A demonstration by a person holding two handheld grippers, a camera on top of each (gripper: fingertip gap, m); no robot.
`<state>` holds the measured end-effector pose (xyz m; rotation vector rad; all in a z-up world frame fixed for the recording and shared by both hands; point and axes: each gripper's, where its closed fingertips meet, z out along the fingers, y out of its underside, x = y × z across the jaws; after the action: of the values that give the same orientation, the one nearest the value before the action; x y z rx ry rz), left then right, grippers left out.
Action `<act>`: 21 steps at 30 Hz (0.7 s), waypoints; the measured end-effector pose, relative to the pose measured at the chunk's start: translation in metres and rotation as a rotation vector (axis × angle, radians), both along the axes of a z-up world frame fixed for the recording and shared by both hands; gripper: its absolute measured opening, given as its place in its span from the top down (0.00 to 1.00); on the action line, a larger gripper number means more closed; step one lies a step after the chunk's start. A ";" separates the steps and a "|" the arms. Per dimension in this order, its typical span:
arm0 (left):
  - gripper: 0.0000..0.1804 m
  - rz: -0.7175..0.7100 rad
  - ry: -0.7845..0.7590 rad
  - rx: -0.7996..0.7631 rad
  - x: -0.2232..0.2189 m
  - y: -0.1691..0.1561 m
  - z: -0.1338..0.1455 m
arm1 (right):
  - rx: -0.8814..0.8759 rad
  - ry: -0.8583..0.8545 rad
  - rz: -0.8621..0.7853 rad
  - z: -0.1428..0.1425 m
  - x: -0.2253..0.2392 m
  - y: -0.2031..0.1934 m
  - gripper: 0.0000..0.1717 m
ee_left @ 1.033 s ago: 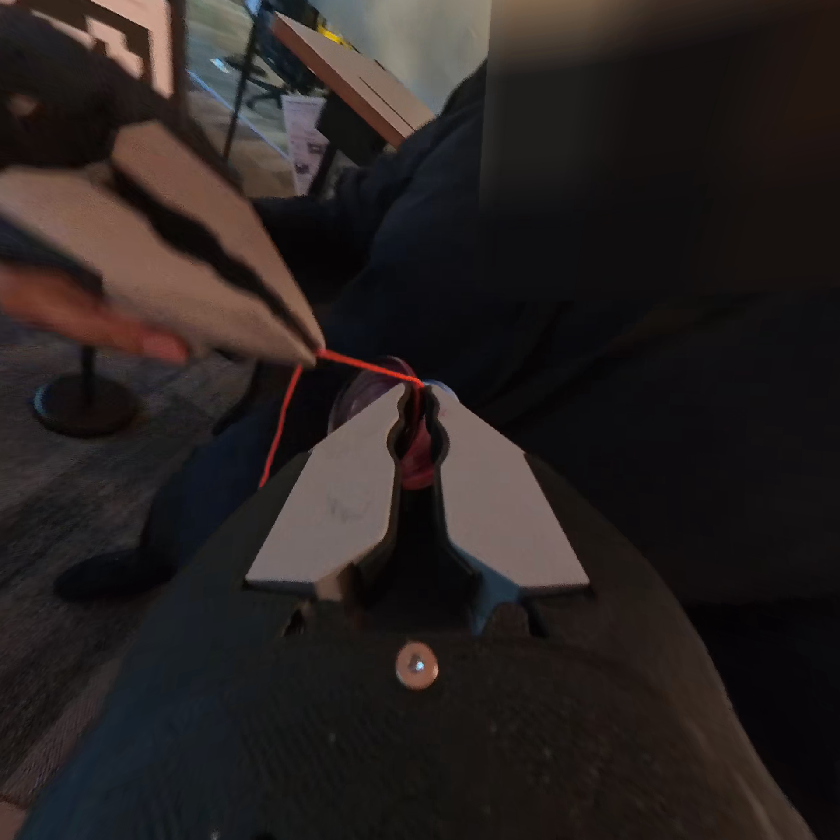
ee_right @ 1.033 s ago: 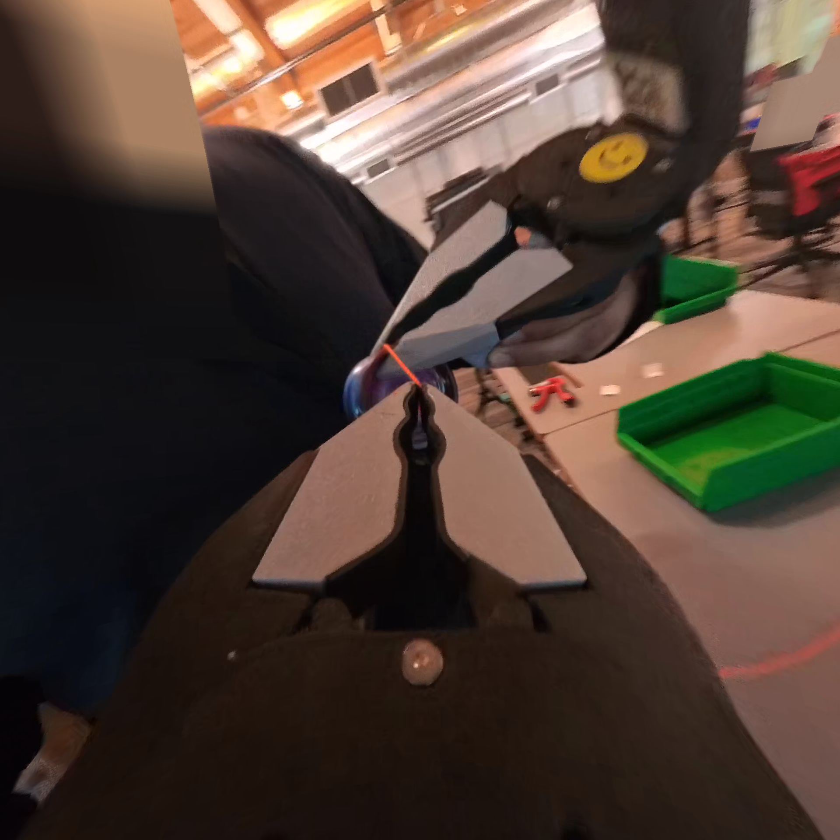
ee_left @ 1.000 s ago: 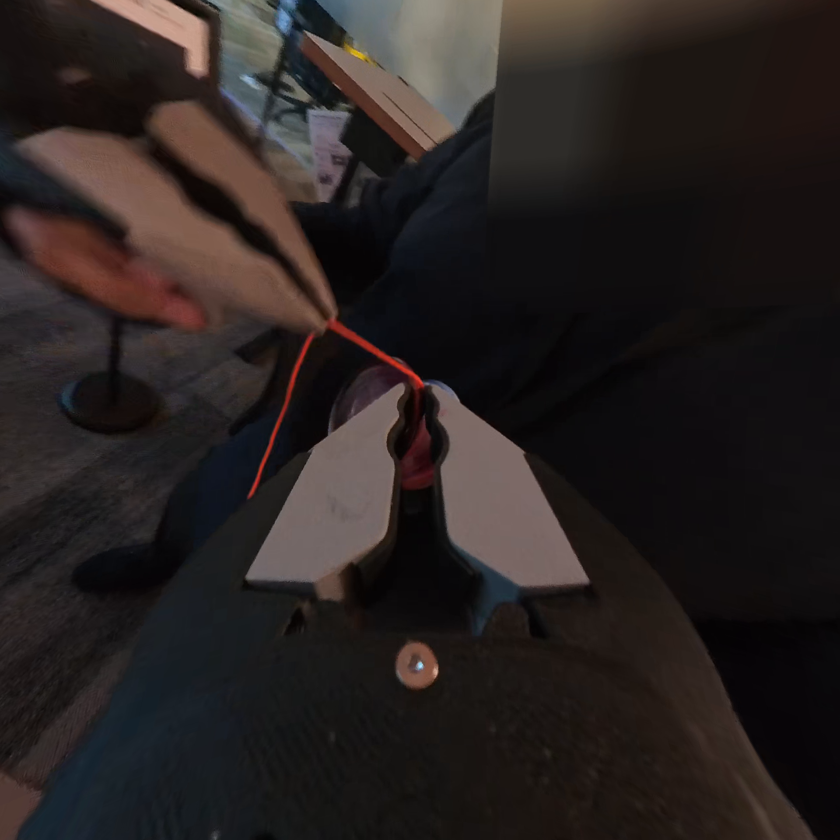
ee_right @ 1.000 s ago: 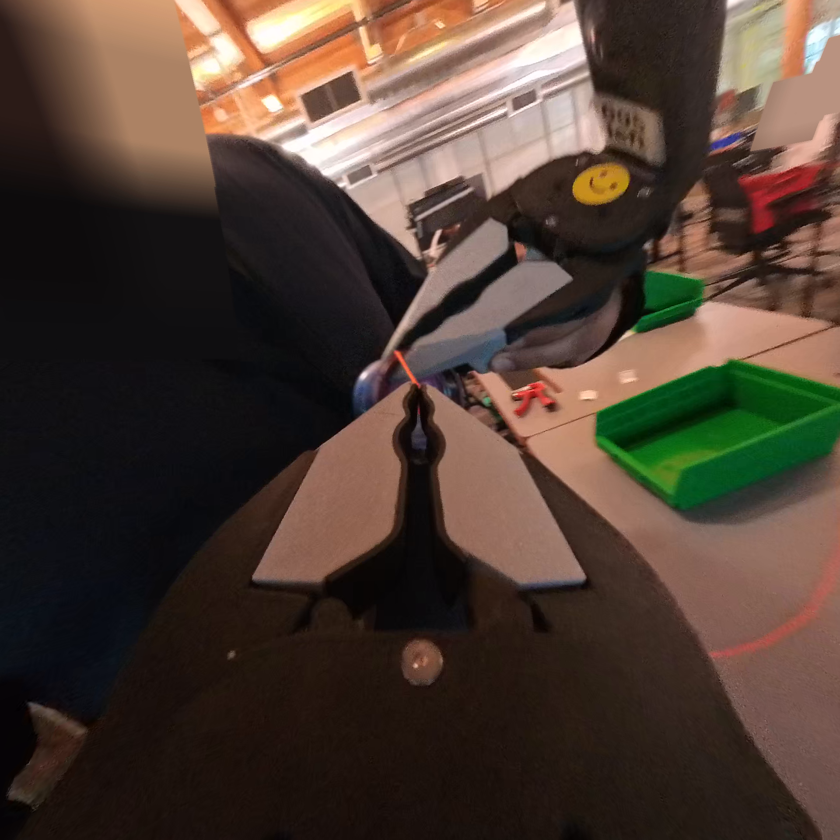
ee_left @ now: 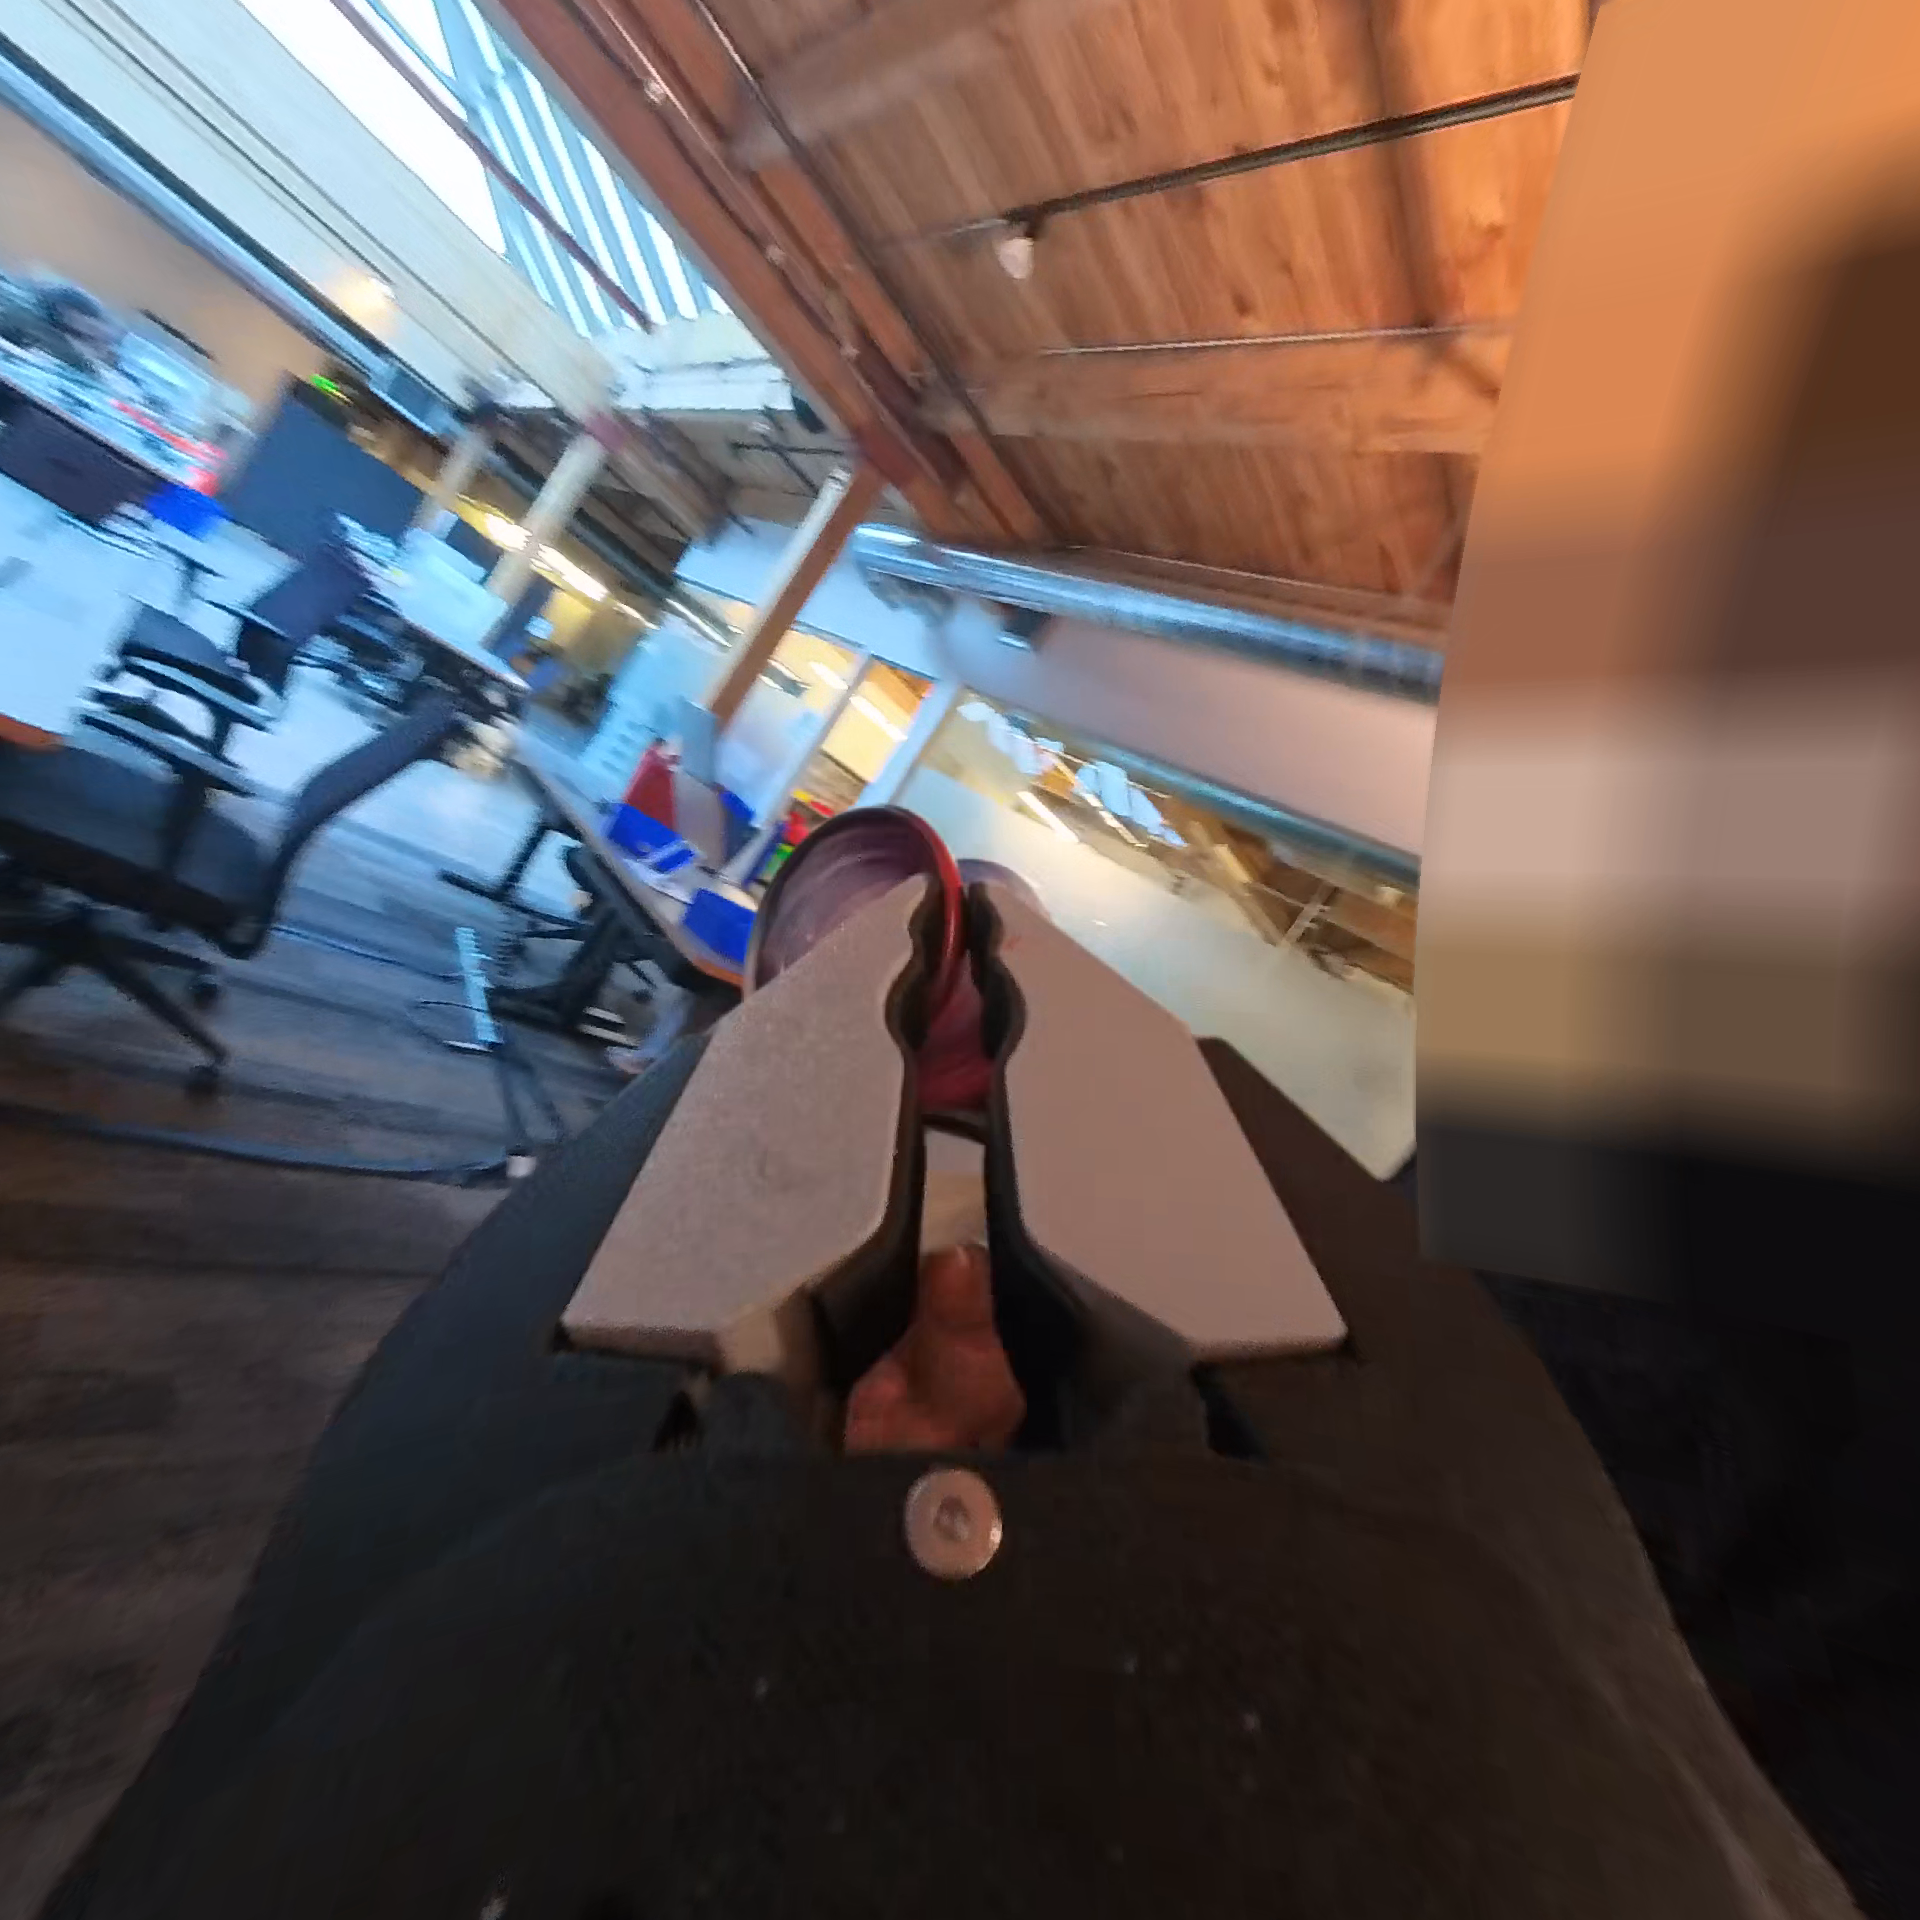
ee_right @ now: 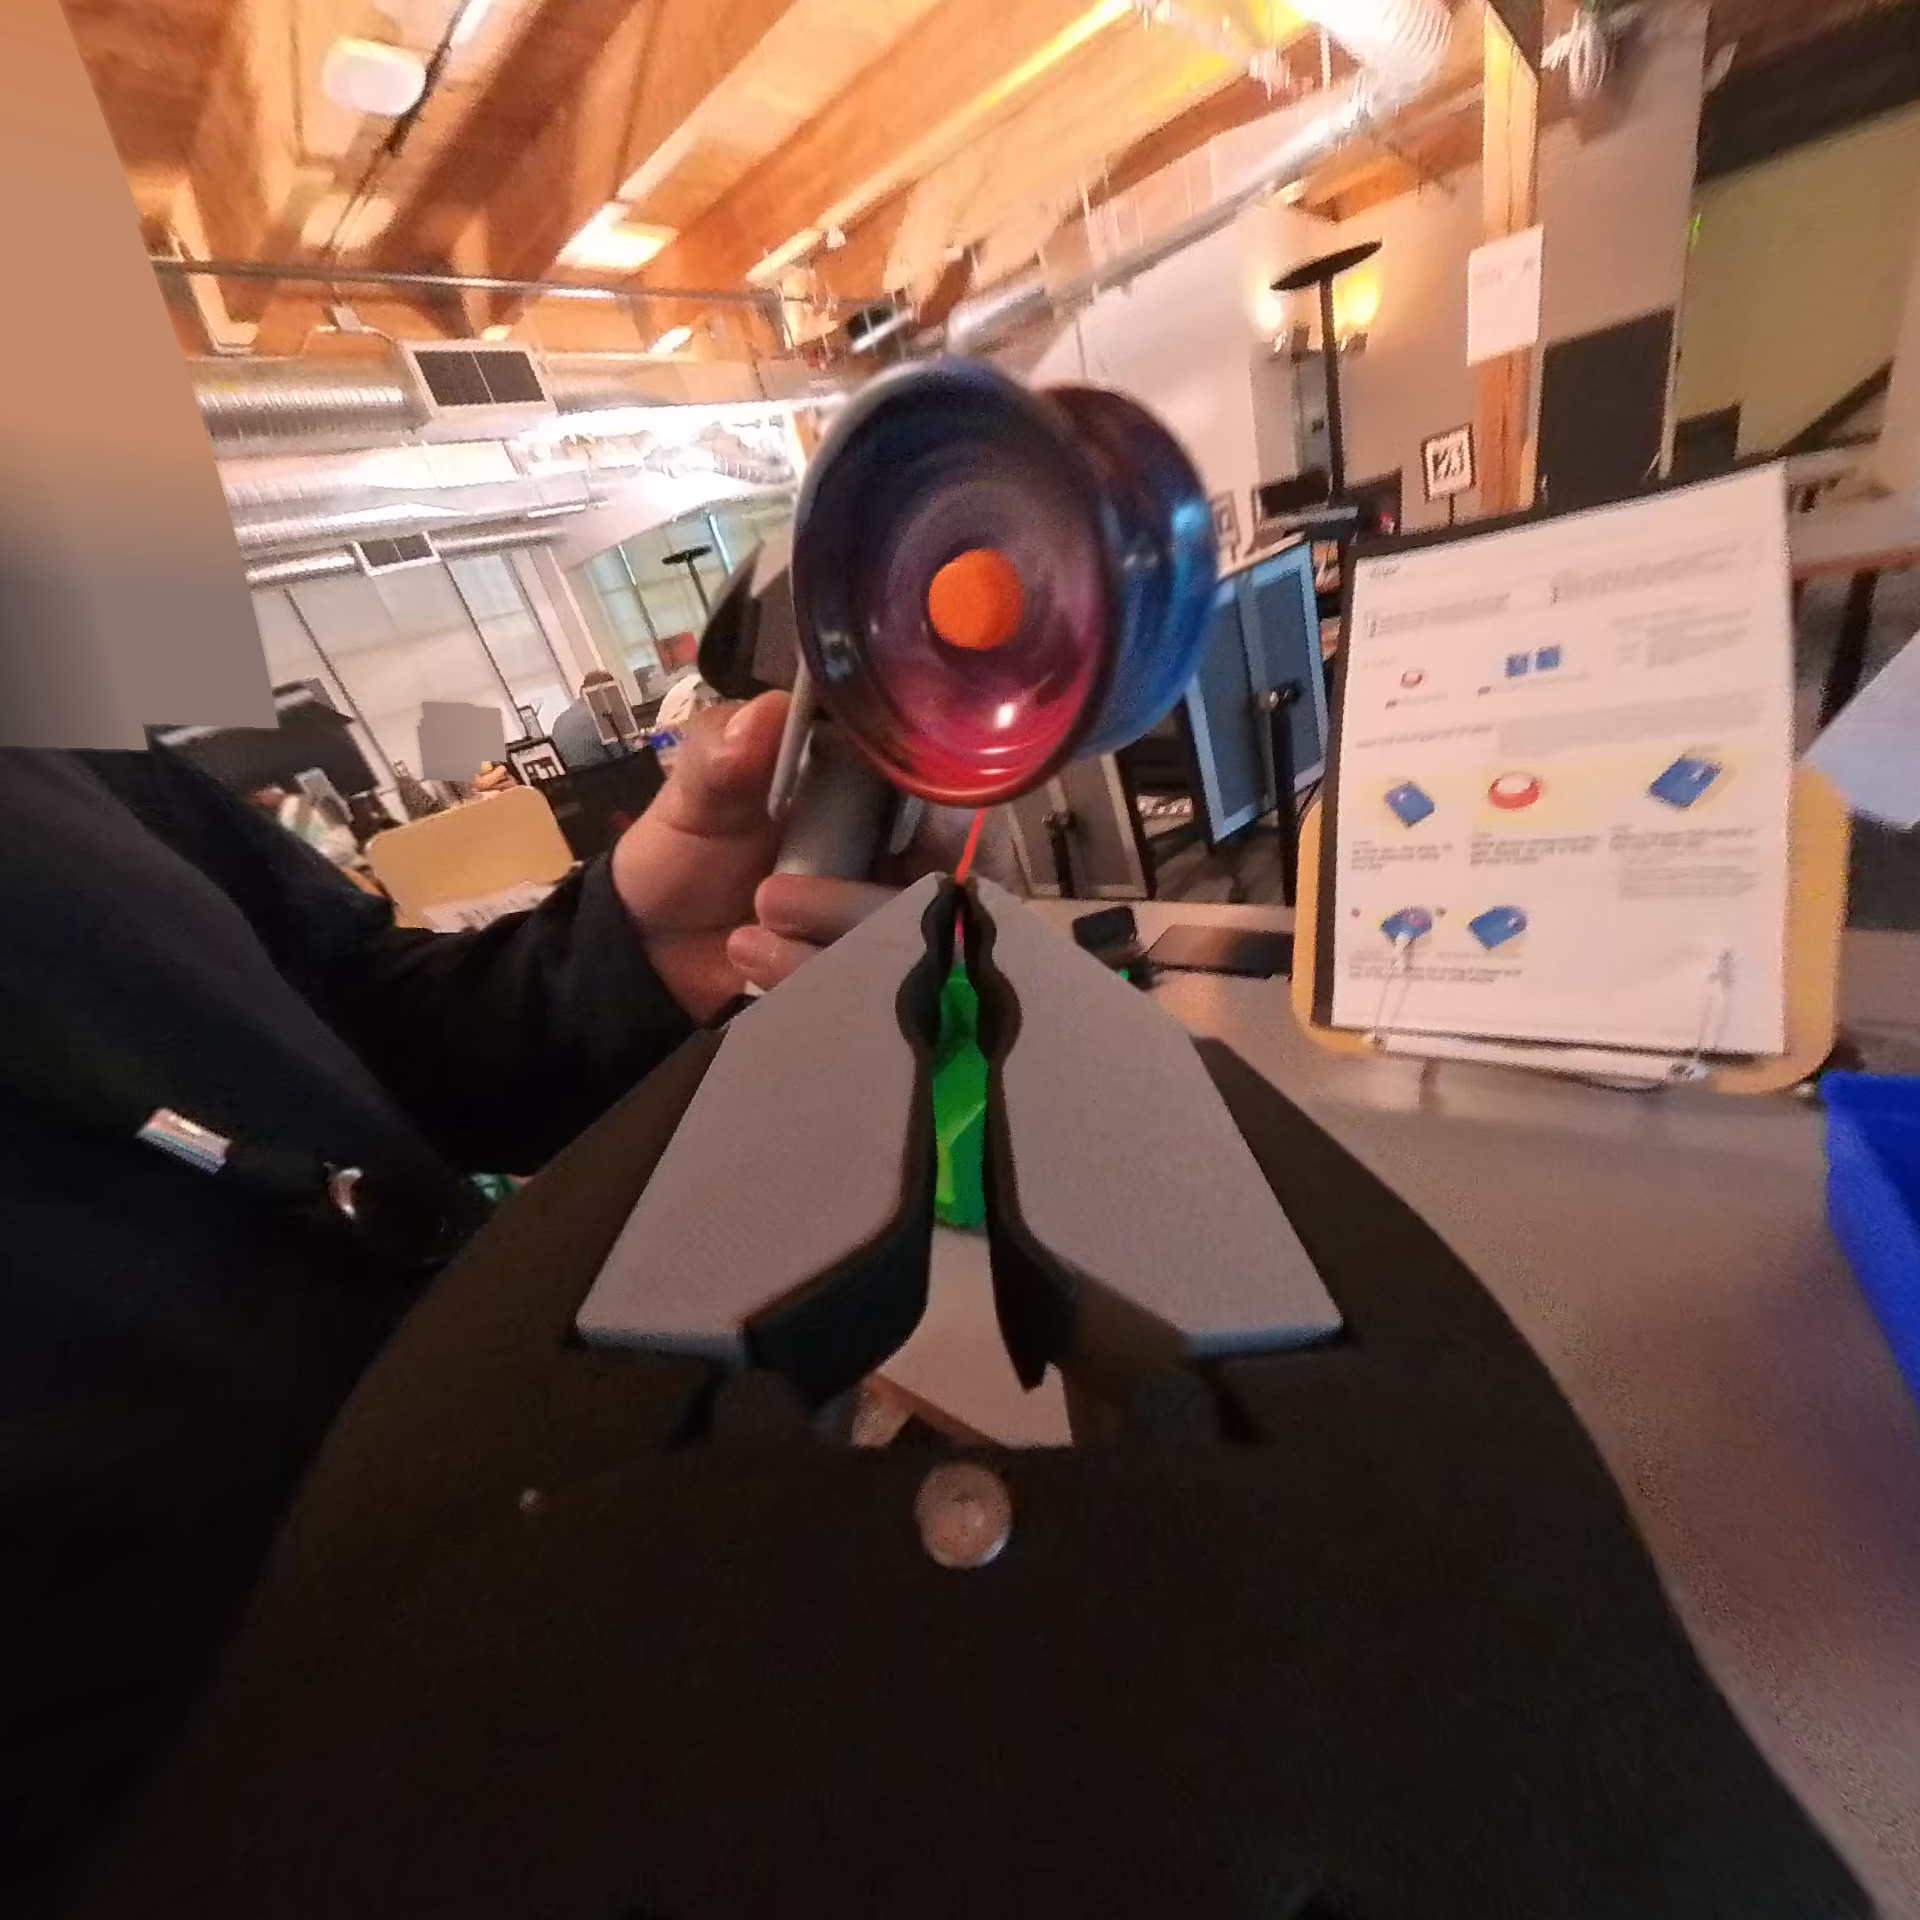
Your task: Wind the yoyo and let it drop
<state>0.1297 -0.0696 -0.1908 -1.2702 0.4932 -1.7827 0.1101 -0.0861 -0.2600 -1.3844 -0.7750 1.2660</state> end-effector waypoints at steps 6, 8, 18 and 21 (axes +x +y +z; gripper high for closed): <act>0.99 0.234 0.096 0.100 -0.012 0.019 -0.002 | -0.174 -0.088 0.196 -0.037 -0.036 -0.028 1.00; 0.99 0.270 0.148 0.130 -0.015 0.021 -0.007 | -0.184 -0.016 0.250 -0.028 -0.036 -0.038 1.00; 0.99 0.397 0.644 0.444 -0.012 0.023 -0.065 | -0.134 -0.012 0.322 0.018 0.005 -0.037 1.00; 0.99 0.294 0.734 0.413 -0.009 0.016 -0.087 | -0.002 -0.209 0.108 0.019 0.032 -0.003 1.00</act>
<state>0.1202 -0.0535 -0.2777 -1.5684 0.9643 -0.8694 0.1426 -0.0893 -0.2409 -1.5094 -1.0033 1.2161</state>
